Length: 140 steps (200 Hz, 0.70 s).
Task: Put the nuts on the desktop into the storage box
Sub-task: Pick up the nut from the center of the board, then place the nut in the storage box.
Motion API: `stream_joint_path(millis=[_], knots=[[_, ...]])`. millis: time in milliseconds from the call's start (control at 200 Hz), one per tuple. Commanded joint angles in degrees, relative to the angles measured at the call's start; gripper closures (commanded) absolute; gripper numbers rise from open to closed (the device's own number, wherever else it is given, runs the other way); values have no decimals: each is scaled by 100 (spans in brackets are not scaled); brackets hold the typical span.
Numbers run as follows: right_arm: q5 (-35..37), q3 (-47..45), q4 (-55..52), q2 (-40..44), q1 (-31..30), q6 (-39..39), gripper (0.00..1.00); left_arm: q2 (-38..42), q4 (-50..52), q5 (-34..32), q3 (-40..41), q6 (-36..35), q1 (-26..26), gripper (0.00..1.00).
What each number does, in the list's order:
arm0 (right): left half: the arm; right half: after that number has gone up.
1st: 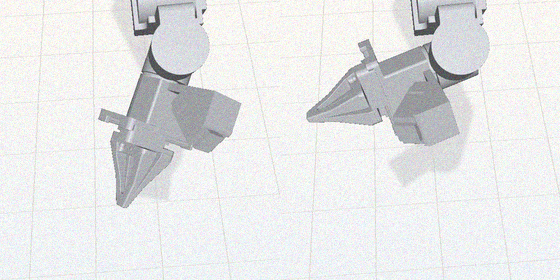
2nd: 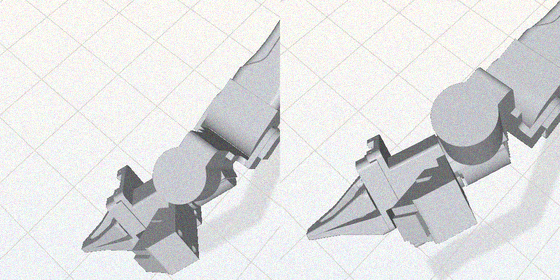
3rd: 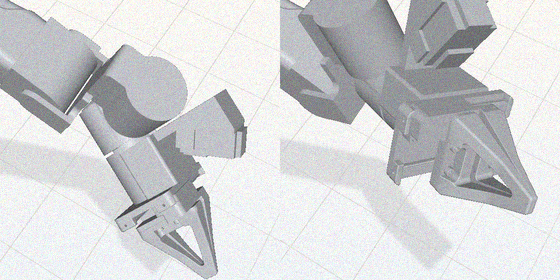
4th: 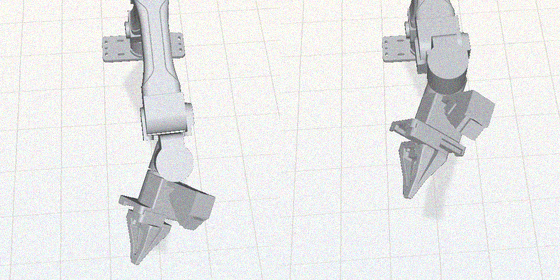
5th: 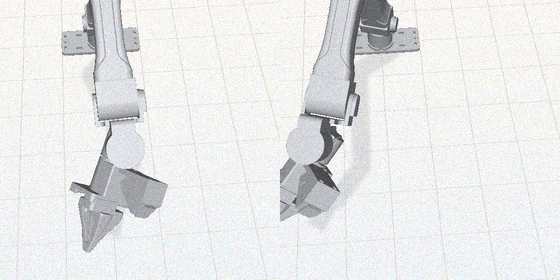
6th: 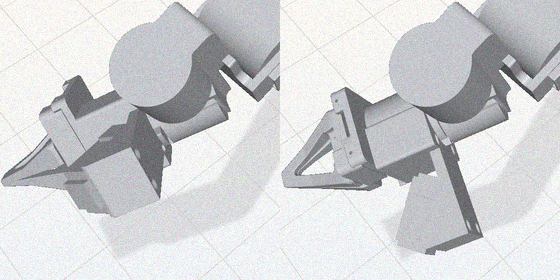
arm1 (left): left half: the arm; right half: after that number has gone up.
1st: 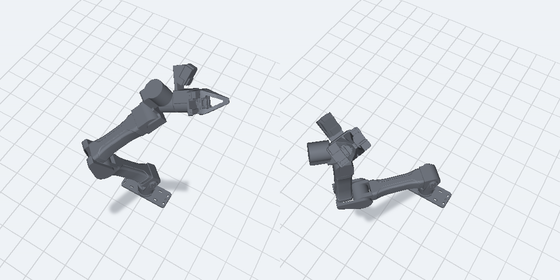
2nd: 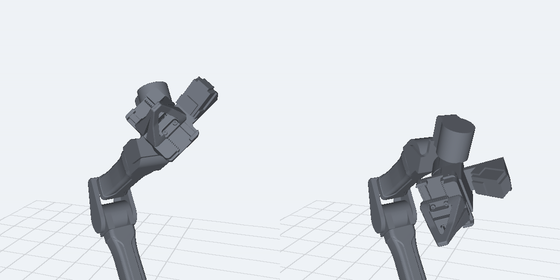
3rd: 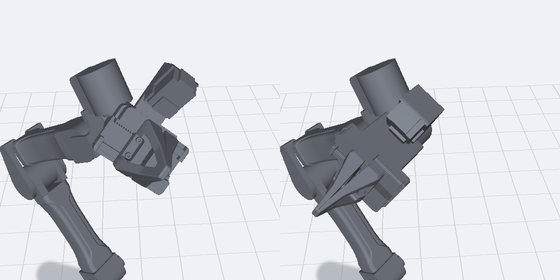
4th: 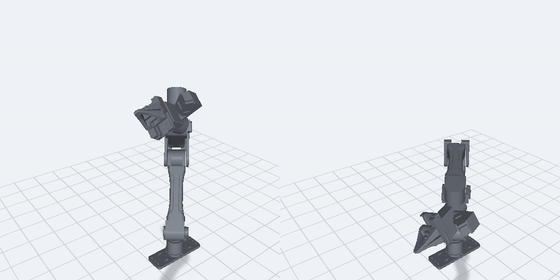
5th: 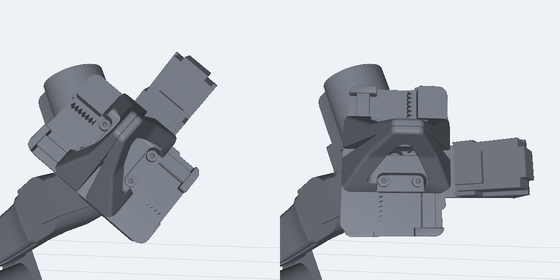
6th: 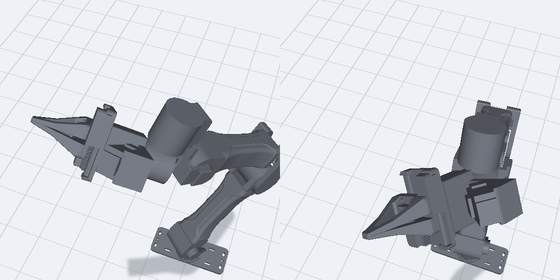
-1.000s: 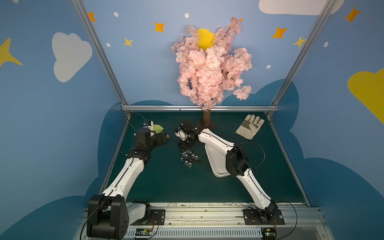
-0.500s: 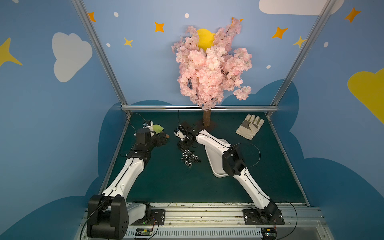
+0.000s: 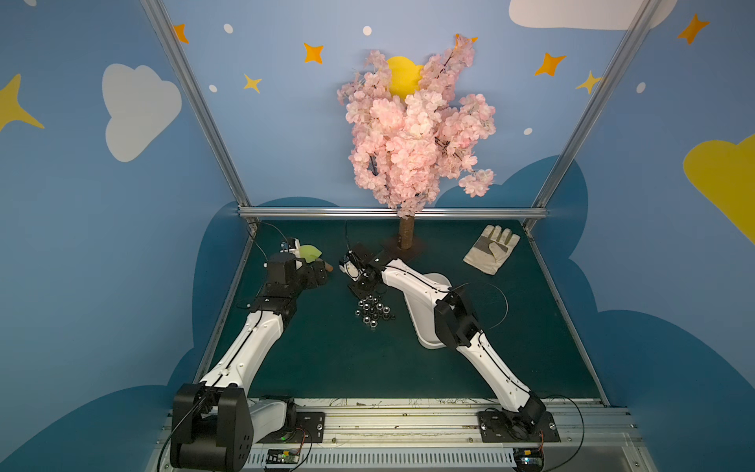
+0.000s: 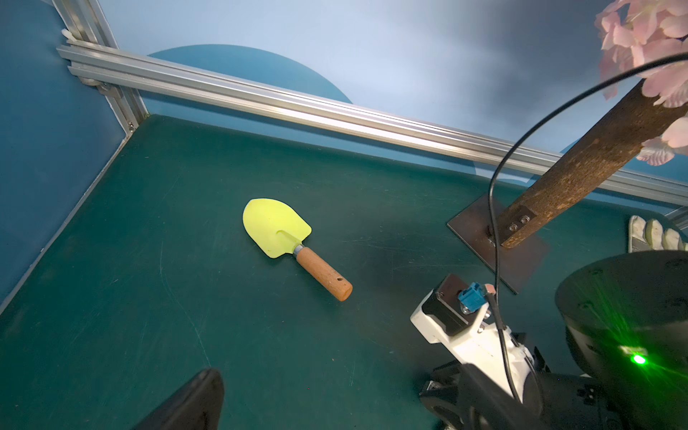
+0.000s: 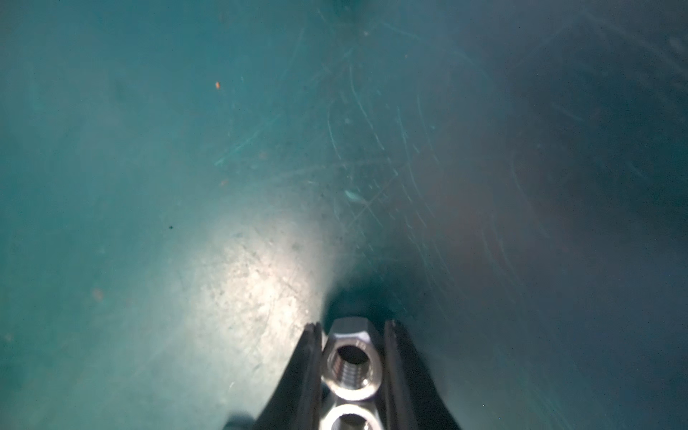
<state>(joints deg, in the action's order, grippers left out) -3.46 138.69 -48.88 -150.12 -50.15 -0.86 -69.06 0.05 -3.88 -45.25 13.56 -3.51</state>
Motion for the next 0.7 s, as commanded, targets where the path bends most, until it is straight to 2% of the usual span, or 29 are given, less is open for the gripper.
stream_joint_path(millis=[0, 180, 386, 696], knots=[[63, 4, 26, 321, -30, -78, 84, 147, 27, -94, 61, 46, -1, 0], [124, -153, 444, 1229, 64, -376, 85, 192, 63, -152, 49, 33, -16, 0], [265, -1167, 810, 2567, 295, -625, 86, 241, 65, -218, 62, 18, -16, 0], [1009, -4217, 735, 5069, 970, -810, 87, 210, -5, -254, 125, 32, -15, 0]])
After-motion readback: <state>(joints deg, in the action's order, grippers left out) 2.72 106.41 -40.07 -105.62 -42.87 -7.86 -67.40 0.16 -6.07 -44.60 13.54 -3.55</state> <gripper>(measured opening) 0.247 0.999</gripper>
